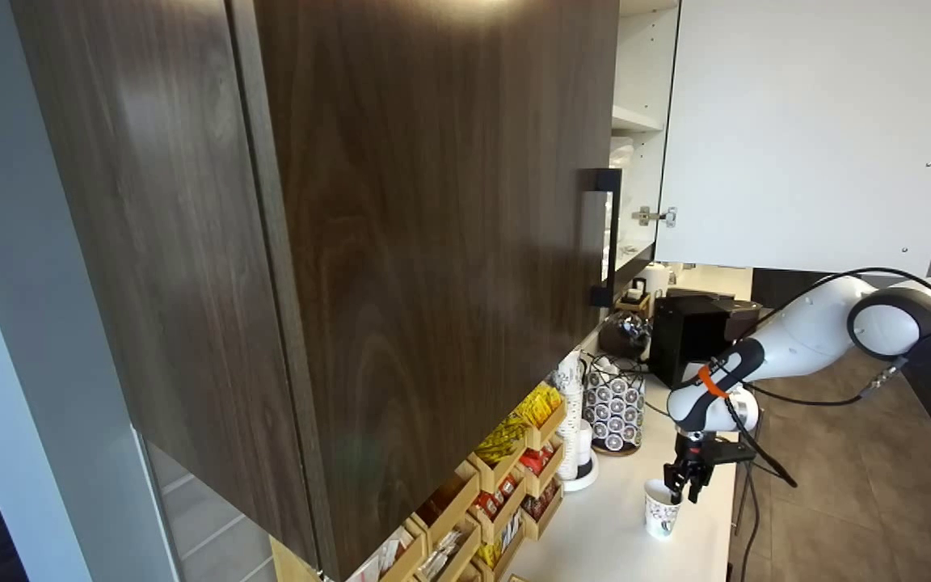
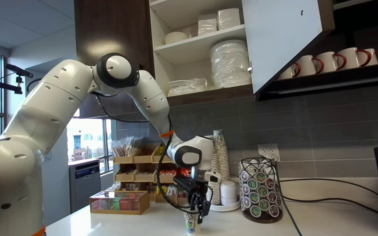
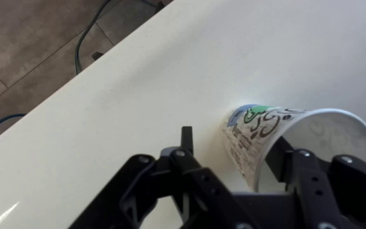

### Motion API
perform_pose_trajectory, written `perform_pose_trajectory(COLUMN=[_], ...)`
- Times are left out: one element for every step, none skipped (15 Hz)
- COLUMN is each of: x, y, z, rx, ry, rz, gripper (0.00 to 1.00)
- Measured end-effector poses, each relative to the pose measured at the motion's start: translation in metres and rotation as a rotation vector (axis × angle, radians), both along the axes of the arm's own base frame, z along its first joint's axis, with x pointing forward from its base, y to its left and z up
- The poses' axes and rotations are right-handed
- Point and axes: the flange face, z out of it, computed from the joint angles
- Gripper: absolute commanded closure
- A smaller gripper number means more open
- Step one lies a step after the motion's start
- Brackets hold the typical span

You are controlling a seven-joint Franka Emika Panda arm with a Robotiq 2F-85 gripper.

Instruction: Pick up the paper cup and put it on the bottom shelf in the top open cabinet

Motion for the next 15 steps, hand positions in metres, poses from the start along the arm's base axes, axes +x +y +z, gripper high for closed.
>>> perform_pose_trajectory(x=[0.001,0.002,0.003,0.003,0.004,0.005,0.005,0.005,0.005,0.003,0.001,-0.003,-0.007,-0.011,-0.015], y=[0.000,0.000,0.000,-0.001,-0.002,-0.003,-0.004,-0.006,-0.007,-0.009,-0.010,-0.010,-0.010,-0.008,-0.006], z=[-0.002,-0.002,-0.002,0.000,0.004,0.008,0.015,0.022,0.030,0.040,0.050,0.061,0.074,0.088,0.104], rx=[0.002,0.004,0.006,0.007,0.009,0.010,0.011,0.013,0.014,0.014,0.015,0.013,0.010,0.008,0.008], ry=[0.000,0.000,-0.003,-0.006,-0.013,-0.022,-0.033,-0.045,-0.058,-0.072,-0.085,-0.101,-0.118,-0.137,-0.161], rz=[0.000,0.000,-0.001,-0.001,0.000,0.001,0.003,0.005,0.007,0.010,0.013,0.020,0.027,0.037,0.049], gripper=[0.80,0.87,0.95,0.99,1.00,1.00,1.00,0.99,0.99,0.99,0.99,0.99,0.99,0.99,0.99])
